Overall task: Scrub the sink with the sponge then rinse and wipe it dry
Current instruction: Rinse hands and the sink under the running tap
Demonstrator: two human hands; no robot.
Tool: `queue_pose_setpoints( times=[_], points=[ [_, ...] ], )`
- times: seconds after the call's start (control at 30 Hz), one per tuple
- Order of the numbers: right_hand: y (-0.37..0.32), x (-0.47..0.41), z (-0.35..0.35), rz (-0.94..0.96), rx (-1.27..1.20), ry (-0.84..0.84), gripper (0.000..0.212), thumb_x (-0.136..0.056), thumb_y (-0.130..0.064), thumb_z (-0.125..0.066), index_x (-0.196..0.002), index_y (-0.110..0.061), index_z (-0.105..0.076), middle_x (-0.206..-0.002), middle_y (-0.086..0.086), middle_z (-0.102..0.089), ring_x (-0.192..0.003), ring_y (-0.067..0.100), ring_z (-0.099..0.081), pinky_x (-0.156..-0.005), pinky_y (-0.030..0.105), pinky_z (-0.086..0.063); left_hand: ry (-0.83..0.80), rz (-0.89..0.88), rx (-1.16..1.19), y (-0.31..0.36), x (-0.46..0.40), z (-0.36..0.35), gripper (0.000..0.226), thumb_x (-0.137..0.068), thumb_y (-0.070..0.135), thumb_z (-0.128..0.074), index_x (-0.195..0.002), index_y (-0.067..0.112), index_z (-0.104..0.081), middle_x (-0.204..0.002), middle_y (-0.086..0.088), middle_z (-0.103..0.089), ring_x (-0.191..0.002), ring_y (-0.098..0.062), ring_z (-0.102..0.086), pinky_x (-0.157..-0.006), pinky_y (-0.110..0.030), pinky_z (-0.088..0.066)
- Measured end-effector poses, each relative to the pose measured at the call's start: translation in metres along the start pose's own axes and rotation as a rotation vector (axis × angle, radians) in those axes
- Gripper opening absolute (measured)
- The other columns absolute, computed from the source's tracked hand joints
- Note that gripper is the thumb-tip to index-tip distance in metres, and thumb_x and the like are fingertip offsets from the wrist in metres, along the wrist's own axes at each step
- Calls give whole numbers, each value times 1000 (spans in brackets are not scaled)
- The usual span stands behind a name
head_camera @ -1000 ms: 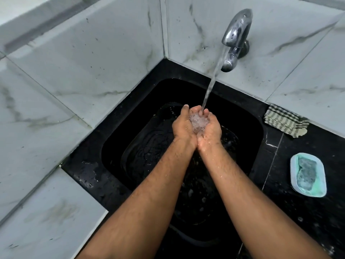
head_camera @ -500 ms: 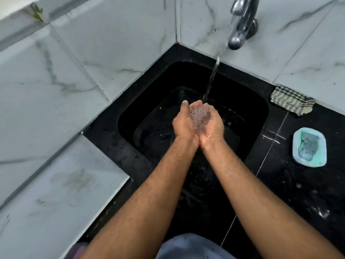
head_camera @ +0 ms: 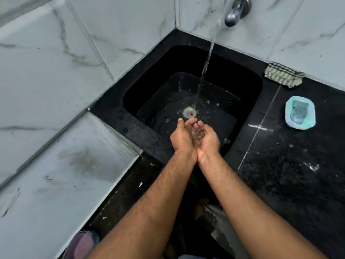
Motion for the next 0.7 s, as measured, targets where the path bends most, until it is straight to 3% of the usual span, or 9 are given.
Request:
queue_pose_setpoints(
  times=[0.13, 0.3, 0.4, 0.47, 0.53, 0.7],
  points=[
    [-15, 10, 31, 107, 79, 53, 28, -96, -14, -52, -74, -7, -68, -70, 6, -72, -63, 18, -71, -64, 30, -59, -36, 46, -1, -28, 15, 2, 50, -104, 37, -45, -96, -3, -74, -77, -13, -72, -66, -19, -70, -65, -29, -61],
    [-35, 22, 60, 196, 58, 135, 29, -100, -13, -47, -78, -6, -65, -69, 6, -67, -57, 14, -67, -55, 24, -57, -106, 131, 2, -58, 28, -1, 52, -105, 39, -42, -102, -4, -72, -80, -13, -73, -71, -20, -71, -70, -30, -62],
    [-38, 26, 64, 209, 76, 146, 31, -100, -15, -47, -78, -7, -67, -66, 5, -70, -56, 14, -69, -54, 24, -56, -129, 132, 5, -63, 30, -2, 53, -105, 40, -43, -109, -5, -71, -90, -16, -74, -84, -26, -73, -81, -34, -62],
    [-35, 25, 60, 200, 91, 145, 31, -100, -15, -48, -78, -6, -67, -66, 5, -70, -57, 15, -69, -56, 26, -58, -135, 127, -12, -59, 27, 0, 53, -105, 42, -42, -107, -2, -73, -92, -14, -75, -85, -24, -73, -83, -34, -61],
    [-21, 20, 50, 171, 74, 114, 30, -99, -15, -48, -77, -7, -67, -70, 6, -69, -60, 17, -69, -62, 29, -60, -117, 112, 1, -47, 21, 7, 53, -105, 43, -42, -103, 1, -74, -88, -12, -76, -81, -21, -73, -74, -31, -61],
    [37, 3, -1, 6, 127, 31, 29, -100, -17, -48, -78, -7, -65, -73, 6, -67, -62, 16, -67, -60, 26, -60, -4, -31, 100, 17, -13, 40, 54, -105, 45, -39, -96, 2, -71, -82, -12, -74, -72, -21, -72, -68, -30, -59]
  ],
)
Point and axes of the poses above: each hand's wrist, its own x-axis away from the middle knuckle, its own z-axis out of the back of the hand, y = z × x, the point moved 9 cm from there along -x, towards the middle knuckle
